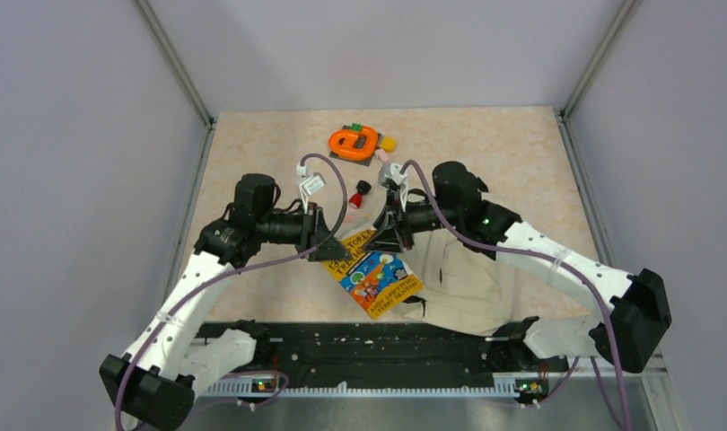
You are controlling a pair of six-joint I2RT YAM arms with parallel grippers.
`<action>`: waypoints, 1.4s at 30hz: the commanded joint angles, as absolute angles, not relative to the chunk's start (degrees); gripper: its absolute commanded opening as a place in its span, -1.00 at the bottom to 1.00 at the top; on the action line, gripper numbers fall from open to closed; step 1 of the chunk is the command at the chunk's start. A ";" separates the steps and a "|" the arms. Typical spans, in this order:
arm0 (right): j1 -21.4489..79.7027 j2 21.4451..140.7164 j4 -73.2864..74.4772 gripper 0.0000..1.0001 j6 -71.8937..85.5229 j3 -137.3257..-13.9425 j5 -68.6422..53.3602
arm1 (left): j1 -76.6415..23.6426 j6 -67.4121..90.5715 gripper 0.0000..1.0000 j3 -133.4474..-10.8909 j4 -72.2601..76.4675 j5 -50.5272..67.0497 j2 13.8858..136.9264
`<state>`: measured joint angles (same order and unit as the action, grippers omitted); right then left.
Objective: Pack the student bag
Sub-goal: Pick up the book from the center of the board.
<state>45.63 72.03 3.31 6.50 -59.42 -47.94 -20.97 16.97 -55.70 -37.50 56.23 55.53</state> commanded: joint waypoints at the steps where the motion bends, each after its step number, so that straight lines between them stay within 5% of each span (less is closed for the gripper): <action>1: 45.80 71.48 2.58 -0.56 6.79 -63.64 -40.58 | -21.35 19.87 -0.56 -54.32 -28.10 59.19 53.00; 4: 44.20 70.30 3.10 0.35 8.44 -62.75 -34.78 | -21.35 19.46 -1.00 -53.84 -27.36 59.06 50.92; 7: 40.96 68.68 1.25 0.81 11.25 -60.34 -35.61 | -21.33 19.62 -1.00 -53.42 -26.46 58.43 48.08; 20: 39.02 66.30 -1.38 0.90 12.12 -51.97 -59.77 | -21.35 26.75 -1.00 -50.20 -12.84 54.98 39.69; 22: 39.02 66.51 -1.74 0.82 12.53 -51.37 -60.58 | -21.28 27.50 -1.00 -49.79 -11.21 55.34 38.90; 24: 39.02 66.93 -1.68 0.48 13.01 -51.39 -62.18 | -21.32 27.32 -1.00 -49.53 -11.02 54.78 38.40; 28: 39.02 66.67 -1.78 -0.78 13.67 -52.07 -62.92 | -21.35 26.45 -1.00 -48.99 -12.43 54.66 38.72; 29: 39.02 66.41 -1.71 -0.97 13.48 -52.18 -62.73 | -21.31 26.04 -0.77 -49.05 -13.42 54.51 39.18; 30: 39.02 66.11 -1.44 -1.00 13.02 -52.39 -62.86 | -21.32 25.57 -0.27 -49.12 -14.66 54.09 39.74; 31: 39.09 65.95 -1.11 -1.00 12.53 -52.53 -63.17 | -21.33 25.17 0.02 -49.15 -15.70 53.79 40.40; 35: 39.34 66.47 -0.18 -1.00 11.53 -53.98 -64.52 | -21.35 25.02 0.70 -48.79 -16.87 55.85 43.38; 42: 42.04 69.74 10.06 -1.00 4.62 -58.95 -64.08 | -21.44 22.09 0.85 -50.00 -19.55 57.39 47.24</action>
